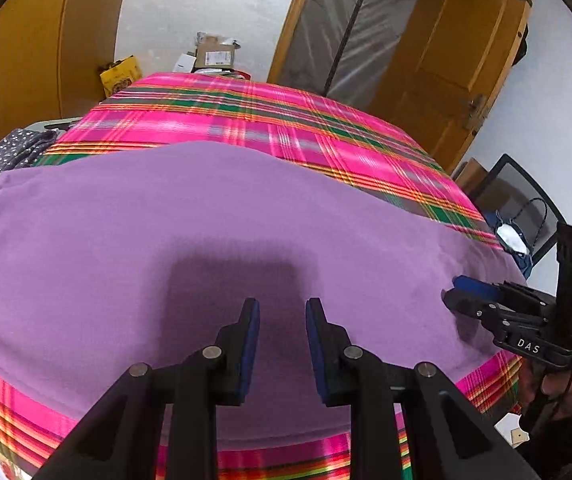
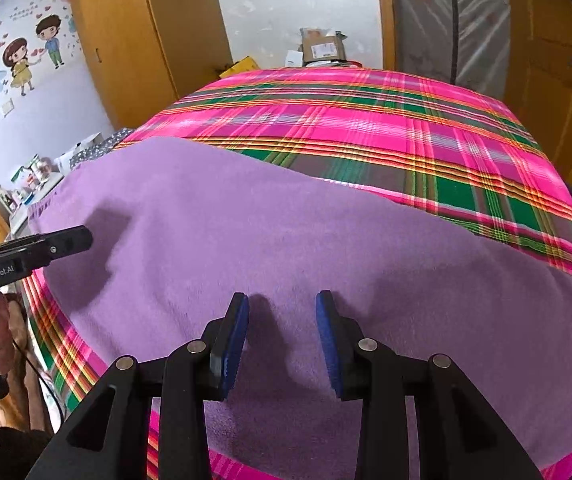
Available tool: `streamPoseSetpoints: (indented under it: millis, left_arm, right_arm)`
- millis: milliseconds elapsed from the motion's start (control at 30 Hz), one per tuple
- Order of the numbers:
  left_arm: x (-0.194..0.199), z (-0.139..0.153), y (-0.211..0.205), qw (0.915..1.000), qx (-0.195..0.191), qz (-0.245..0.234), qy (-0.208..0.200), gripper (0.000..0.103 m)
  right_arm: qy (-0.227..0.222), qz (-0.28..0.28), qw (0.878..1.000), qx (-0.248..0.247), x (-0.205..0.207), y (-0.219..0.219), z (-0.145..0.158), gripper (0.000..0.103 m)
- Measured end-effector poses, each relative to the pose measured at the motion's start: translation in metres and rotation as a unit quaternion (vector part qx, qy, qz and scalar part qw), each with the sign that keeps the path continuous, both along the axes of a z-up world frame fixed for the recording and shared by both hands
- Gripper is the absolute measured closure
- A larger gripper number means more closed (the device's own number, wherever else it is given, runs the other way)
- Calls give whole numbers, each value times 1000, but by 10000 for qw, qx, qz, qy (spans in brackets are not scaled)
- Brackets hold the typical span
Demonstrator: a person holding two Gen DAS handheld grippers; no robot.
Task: Fold clothes
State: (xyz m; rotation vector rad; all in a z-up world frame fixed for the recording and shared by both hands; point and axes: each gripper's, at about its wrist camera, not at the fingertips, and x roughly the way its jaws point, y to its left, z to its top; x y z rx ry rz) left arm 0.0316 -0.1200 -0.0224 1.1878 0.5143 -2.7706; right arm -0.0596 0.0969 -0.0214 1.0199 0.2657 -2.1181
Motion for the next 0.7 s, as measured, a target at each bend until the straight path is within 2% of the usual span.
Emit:
streamPoseSetpoints:
  millis: [100, 167, 200, 333, 500, 700]
  left_arm:
    - [-5, -6, 6, 9999, -36, -12, -118, 79]
    - [-6, -8, 9, 9999, -96, 0, -136, 79]
    - [-6, -8, 10, 9998, -139, 0, -133, 79]
    - [-6, -8, 9, 9999, -131, 14, -101, 79]
    - [-1, -5, 5, 9996, -172, 203, -28, 79]
    - [3, -8, -8, 9988, -223, 425, -31, 79]
  right_arm:
    - [56, 105, 9999, -11, 0, 0, -1, 62]
    - [69, 217, 9997, -63, 2, -1, -3, 51]
    - [93, 258, 9996, -72, 3, -3, -3, 49]
    - [303, 335, 9990, 58, 9, -7, -5, 46]
    - [281, 423, 9987, 52, 9, -9, -6, 45]
    - [304, 523, 9981, 120, 12, -13, -7, 37]
